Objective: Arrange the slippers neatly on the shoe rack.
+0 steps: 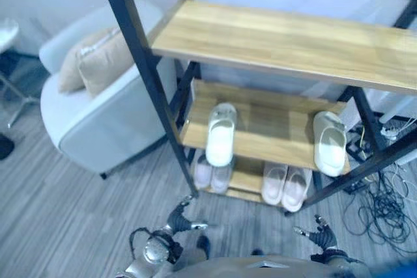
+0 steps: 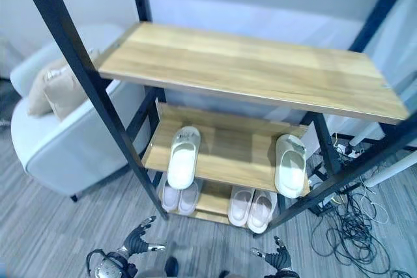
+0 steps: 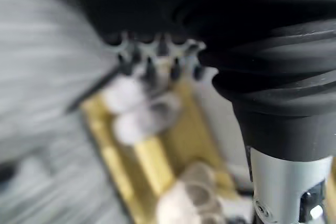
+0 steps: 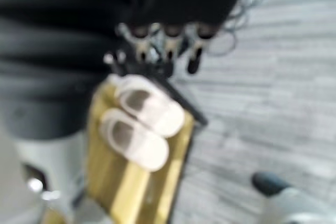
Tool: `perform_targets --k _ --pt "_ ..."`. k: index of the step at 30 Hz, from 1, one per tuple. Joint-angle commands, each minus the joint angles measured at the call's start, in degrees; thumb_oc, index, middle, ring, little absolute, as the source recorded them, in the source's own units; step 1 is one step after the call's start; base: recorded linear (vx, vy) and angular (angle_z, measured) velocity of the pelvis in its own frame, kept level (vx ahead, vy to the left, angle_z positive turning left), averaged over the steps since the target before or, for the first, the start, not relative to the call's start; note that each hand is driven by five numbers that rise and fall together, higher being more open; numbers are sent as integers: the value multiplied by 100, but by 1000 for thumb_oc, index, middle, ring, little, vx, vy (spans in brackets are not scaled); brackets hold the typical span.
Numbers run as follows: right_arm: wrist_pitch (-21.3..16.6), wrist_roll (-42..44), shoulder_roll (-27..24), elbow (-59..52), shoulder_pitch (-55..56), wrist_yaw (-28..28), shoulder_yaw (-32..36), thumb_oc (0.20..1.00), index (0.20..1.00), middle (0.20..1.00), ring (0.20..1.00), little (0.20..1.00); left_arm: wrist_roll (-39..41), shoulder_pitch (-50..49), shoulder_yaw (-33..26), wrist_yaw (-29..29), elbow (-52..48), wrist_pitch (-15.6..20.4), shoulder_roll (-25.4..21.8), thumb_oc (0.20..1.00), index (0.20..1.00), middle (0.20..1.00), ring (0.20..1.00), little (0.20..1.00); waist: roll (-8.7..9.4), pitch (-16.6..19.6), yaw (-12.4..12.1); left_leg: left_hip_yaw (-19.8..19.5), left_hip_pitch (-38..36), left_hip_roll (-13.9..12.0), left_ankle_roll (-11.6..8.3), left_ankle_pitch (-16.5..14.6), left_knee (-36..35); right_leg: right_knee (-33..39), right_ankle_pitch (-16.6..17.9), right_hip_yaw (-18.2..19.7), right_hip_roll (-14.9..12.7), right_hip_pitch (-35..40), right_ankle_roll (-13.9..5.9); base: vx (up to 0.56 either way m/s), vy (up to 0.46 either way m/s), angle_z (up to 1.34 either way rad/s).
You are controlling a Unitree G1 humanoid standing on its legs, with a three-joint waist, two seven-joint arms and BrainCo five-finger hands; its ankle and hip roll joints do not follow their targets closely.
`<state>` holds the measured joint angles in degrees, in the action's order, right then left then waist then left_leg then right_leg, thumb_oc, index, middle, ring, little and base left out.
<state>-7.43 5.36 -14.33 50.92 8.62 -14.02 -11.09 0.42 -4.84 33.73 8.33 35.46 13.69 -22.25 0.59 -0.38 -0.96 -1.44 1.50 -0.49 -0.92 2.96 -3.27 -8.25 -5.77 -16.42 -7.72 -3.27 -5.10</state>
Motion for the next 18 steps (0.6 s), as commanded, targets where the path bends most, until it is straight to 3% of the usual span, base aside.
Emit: perform_targets --k 1,3,5,10,16,18 --pt "-31 57 -172 -413 -309 88 -153 1000 1000 1000 1000 1000 -333 500 26 -337 -435 66 33 1000 1000 1000 1000 1000 14 -600 -10 -54 129 -294 -306 -217 66 144 231 71 -13 -12 -273 192 -26 -15" --pt "24 33 -165 -175 -321 181 -168 1000 1000 1000 1000 1000 -644 736 349 -642 -887 -16 -104 1000 1000 1000 1000 1000 -65 -519 38 27 -194 -310 -328 -200 -171 449 250 139 77 300 -276 186 -27 -15" --pt "66 -67 -163 130 -214 217 -161 1000 1000 1000 1000 1000 -790 1103 786 -1109 -1949 88 -384 1000 1000 1000 1000 1000 -147 -393 118 85 -319 -283 -347 -239 -173 774 356 141 103 557 -282 96 -48 -21" --pt "149 -243 -152 349 -202 314 -179 1000 1000 1000 1000 1000 131 1325 820 -1849 -3375 32 -711 1000 1000 1000 1000 1000 -257 -413 199 107 -280 -270 -398 -199 -173 1080 447 203 134 724 -281 24 -52 -13" --pt "134 -241 -150 398 -217 258 -156 1000 1000 1000 1000 1000 -169 2007 722 -1443 -3575 73 -526 1000 1000 1000 1000 1000 -378 -522 285 78 -117 -217 -454 -141 -173 1160 449 216 156 624 -240 -11 -22 -4" --pt "121 -304 -216 243 -242 245 -234 1000 1000 1000 1000 1000 -637 2548 628 -894 -3089 80 -212 1000 1000 1000 1000 1000 -447 -641 346 55 -9 -202 -491 -109 -173 1121 418 213 147 528 -231 -43 -12 -3"
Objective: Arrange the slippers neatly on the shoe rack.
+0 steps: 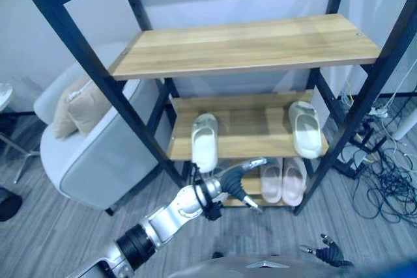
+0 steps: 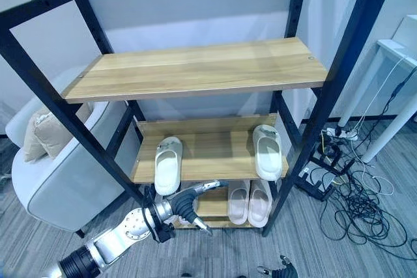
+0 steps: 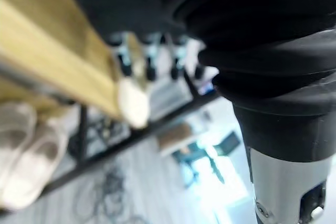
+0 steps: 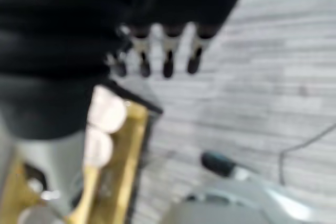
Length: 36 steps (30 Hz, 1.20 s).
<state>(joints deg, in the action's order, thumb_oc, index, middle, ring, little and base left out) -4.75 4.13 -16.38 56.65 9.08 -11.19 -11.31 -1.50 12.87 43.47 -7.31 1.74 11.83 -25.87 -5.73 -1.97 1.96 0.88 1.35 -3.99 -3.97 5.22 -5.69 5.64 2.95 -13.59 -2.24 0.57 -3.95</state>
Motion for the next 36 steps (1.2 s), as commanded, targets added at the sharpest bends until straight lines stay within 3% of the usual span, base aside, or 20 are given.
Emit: perform_targets --k 1,6,14,21,36 --pt "-157 -199 -40 -400 -258 -55 -216 1000 1000 1000 1000 1000 -558 875 -397 835 457 250 213 1000 1000 1000 1000 1000 168 -510 69 -180 41 155 -192 -320 69 -283 -452 -66 -403 108 -337 -26 -5 -5" --pt "-143 -164 -213 -463 -427 -355 19 1000 1000 1000 1000 1000 -1741 1655 -873 1848 1354 -3 147 1000 1000 1000 1000 1000 46 -621 116 -147 311 181 -211 -228 69 -317 -383 -1 -414 -230 -336 -26 9 -10" --pt "-162 -383 -348 -715 -365 -407 -8 1000 1000 1000 1000 1000 -2821 2287 -1447 2719 1798 -433 -190 1000 1000 1000 1000 1000 12 -601 151 -21 631 188 -228 -175 69 -191 -242 140 -421 -526 -358 -2 6 -6" --pt "-151 -559 -391 -788 -248 -460 65 1000 1000 1000 1000 1000 -3329 2376 -1629 2909 2102 -739 -394 1000 1000 1000 1000 1000 48 -582 127 47 800 177 -221 -175 69 -114 -169 193 -428 -695 -370 -4 6 -10" --pt "-162 -602 -409 -649 -175 -455 168 1000 1000 1000 1000 1000 -3485 1739 -2285 3143 2713 -1188 -687 1000 1000 1000 1000 1000 202 -658 16 32 993 149 -179 -153 69 -100 -105 210 -418 -879 -371 -6 6 -3"
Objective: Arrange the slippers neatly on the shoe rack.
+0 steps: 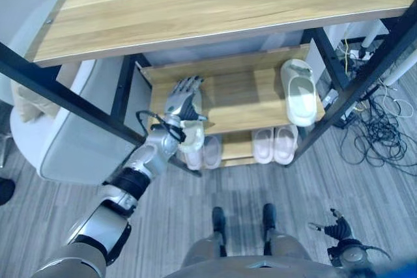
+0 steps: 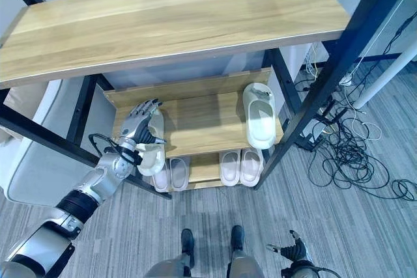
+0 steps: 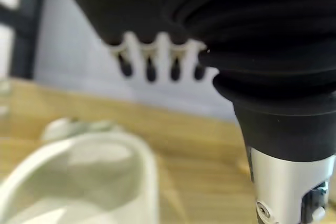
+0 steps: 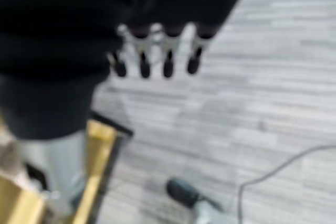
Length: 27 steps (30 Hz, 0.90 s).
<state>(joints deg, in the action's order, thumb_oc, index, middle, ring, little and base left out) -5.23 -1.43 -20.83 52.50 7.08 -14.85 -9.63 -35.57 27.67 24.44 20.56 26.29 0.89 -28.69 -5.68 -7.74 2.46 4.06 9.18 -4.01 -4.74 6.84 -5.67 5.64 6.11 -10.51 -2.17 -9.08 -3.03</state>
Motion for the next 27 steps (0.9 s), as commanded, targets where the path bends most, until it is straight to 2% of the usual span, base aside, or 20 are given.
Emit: perform_targets --k 1,6,10,14,27 --pt "-112 -52 44 -234 18 -92 -10 1000 1000 1000 1000 1000 -58 238 -432 418 360 -132 -387 1000 1000 1000 1000 1000 207 -100 -36 -287 222 149 -101 -310 67 -104 -418 -100 -425 77 -460 0 0 0" --pt "-129 -89 -27 -358 -44 -93 -79 1000 1000 1000 1000 1000 96 344 -597 646 971 -348 -352 1000 1000 1000 1000 1000 268 -223 -10 -287 330 146 -91 -270 67 -175 -412 -87 -407 -62 -439 -13 4 2" --pt "-141 -153 -86 -462 -82 -132 -134 1000 1000 1000 1000 1000 471 540 -595 748 1461 -320 -289 1000 1000 1000 1000 1000 318 -275 28 -268 402 129 -84 -249 67 -182 -377 -58 -400 -151 -445 -13 2 -3" --pt "-206 -90 -99 -554 -121 -161 -215 1000 1000 1000 1000 1000 1234 1006 -542 916 2013 -186 -235 1000 1000 1000 1000 1000 389 -298 101 -225 511 99 -64 -220 67 -211 -345 -17 -380 -294 -450 0 0 0" --pt "-227 -65 -83 -480 -187 -184 -215 1000 1000 1000 1000 1000 1515 1034 -772 1019 1580 -166 -201 1000 1000 1000 1000 1000 395 -271 58 -214 483 91 -46 -229 67 -222 -370 17 -357 -297 -431 0 0 0"
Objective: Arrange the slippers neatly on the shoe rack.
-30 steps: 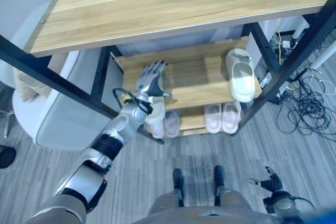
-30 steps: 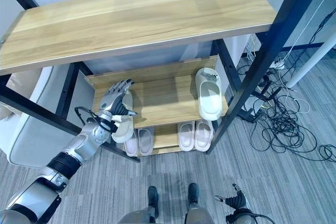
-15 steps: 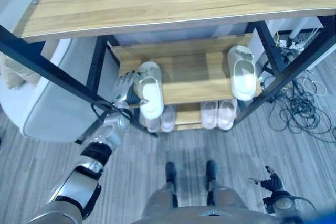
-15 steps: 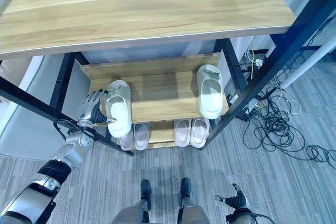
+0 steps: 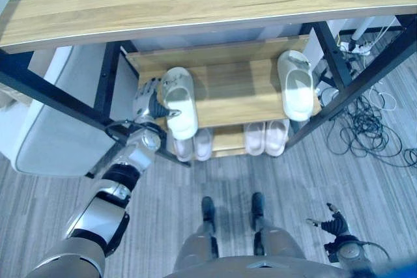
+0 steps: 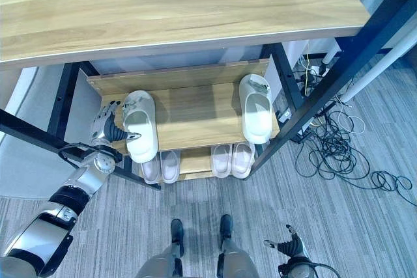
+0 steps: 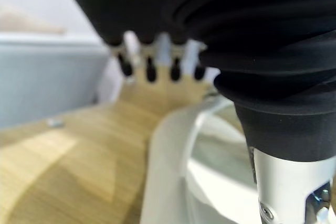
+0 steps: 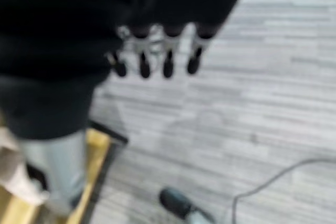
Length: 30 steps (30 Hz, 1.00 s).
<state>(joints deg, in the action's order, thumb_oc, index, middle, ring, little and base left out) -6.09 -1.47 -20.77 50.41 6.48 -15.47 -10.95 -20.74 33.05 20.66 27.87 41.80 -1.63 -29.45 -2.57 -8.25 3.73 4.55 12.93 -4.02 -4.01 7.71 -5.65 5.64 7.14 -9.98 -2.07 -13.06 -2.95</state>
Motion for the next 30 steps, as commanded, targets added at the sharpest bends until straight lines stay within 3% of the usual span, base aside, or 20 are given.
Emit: perform_targets --k 1,7,14,25,26,27,29,30 --pt "-131 -73 -60 -256 -131 -121 -122 1000 1000 1000 1000 1000 86 476 -447 343 41 74 -69 1000 1000 1000 1000 1000 87 -198 -65 -253 98 89 -122 -316 65 -212 -478 -39 -366 111 -436 0 0 0" --pt "-53 -193 11 -162 -179 -210 -258 1000 1000 1000 1000 1000 212 869 -238 342 769 -48 -3 1000 1000 1000 1000 1000 90 -146 -11 -193 109 59 -122 -312 65 -169 -453 -11 -345 94 -463 10 4 -4" --pt "-92 -128 66 84 -338 -203 -460 1000 1000 1000 1000 1000 670 1512 42 294 1861 50 51 1000 1000 1000 1000 1000 236 21 68 -72 -1 -1 -117 -368 65 -115 -427 39 -302 162 -494 49 -4 -6" --pt "-105 51 213 200 -417 -179 -555 1000 1000 1000 1000 1000 1070 2018 106 350 2105 82 105 1000 1000 1000 1000 1000 278 86 116 -56 -20 33 -67 -428 65 -99 -431 42 -328 158 -512 19 2 -1" --pt "-91 59 224 237 -488 -181 -610 1000 1000 1000 1000 1000 1275 2066 82 291 2292 114 177 558 558 558 558 558 267 88 122 -54 -14 38 -64 -424 65 -104 -430 45 -330 146 -511 0 0 0" --pt "-75 64 236 267 -519 -174 -636 1000 1000 1000 1000 1000 1369 2082 80 238 2369 124 212 492 492 492 492 492 261 89 122 -50 -9 39 -61 -424 65 -105 -427 47 -329 144 -511 0 0 0" --pt "-50 71 251 324 -577 -161 -689 1000 1000 1000 1000 1000 1520 2106 99 159 2560 132 322 231 231 231 231 231 257 98 126 -43 -9 41 -56 -425 65 -106 -425 50 -332 136 -510 0 0 0" --pt "-44 70 259 349 -599 -153 -722 1000 1000 1000 1000 1000 1540 2132 120 142 2654 119 364 200 200 200 200 200 254 103 130 -47 -12 40 -54 -426 65 -109 -429 52 -329 133 -508 0 0 0"
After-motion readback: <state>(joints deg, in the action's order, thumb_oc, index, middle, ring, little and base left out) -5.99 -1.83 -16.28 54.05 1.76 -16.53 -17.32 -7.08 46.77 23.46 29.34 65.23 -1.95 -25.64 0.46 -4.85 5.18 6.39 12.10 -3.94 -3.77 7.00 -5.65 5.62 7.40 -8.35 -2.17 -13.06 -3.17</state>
